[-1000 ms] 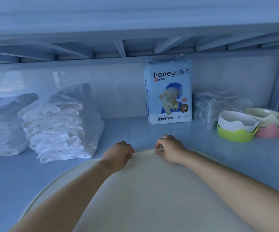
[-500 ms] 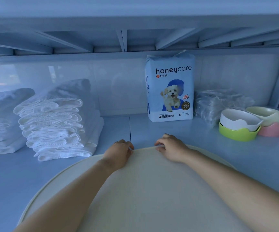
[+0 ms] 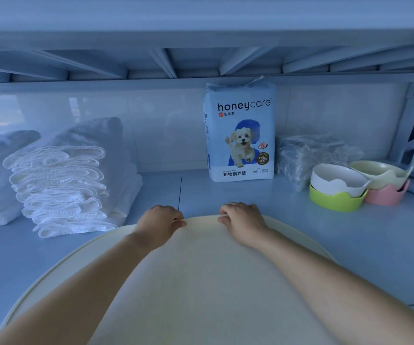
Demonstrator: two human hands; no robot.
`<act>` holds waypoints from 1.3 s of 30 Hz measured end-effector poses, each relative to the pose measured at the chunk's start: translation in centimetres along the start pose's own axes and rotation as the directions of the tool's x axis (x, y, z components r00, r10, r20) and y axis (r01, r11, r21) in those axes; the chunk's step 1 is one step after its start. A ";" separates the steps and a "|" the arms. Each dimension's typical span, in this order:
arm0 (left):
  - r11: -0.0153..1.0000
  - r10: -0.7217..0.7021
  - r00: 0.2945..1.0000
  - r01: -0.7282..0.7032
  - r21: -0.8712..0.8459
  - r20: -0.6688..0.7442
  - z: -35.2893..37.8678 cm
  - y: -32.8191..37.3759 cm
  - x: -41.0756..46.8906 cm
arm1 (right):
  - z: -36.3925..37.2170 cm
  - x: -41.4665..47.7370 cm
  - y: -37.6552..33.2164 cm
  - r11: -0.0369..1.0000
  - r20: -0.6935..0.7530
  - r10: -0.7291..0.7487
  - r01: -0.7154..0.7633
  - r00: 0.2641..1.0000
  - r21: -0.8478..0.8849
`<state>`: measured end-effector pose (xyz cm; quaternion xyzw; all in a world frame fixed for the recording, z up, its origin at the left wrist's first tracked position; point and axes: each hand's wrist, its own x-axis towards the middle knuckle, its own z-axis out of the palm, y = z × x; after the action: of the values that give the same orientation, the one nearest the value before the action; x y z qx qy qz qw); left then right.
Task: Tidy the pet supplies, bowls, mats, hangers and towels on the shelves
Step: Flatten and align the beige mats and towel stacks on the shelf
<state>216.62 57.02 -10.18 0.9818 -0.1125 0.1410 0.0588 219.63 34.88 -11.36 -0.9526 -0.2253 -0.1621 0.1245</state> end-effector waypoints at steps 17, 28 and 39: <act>0.986 -0.062 0.997 0.055 -0.155 -0.041 -0.5 8.8 2.3 | -5.5 -1.3 7.4 0.987 -0.014 -0.054 0.051 0.998 -0.152; 0.998 -0.005 0.998 0.002 -0.061 -0.064 1.9 10.5 4.2 | -5.4 -2.1 9.5 0.993 -0.032 0.058 -0.061 0.998 -0.097; 0.994 0.098 0.978 -0.089 -0.056 0.182 3.8 10.1 5.3 | -3.7 -5.5 9.6 0.982 0.034 0.029 -0.035 0.999 0.184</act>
<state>220.16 45.66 -11.42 0.9826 -0.1667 0.0493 0.0647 218.56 23.25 -11.54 -0.9429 -0.2258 -0.1234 0.2113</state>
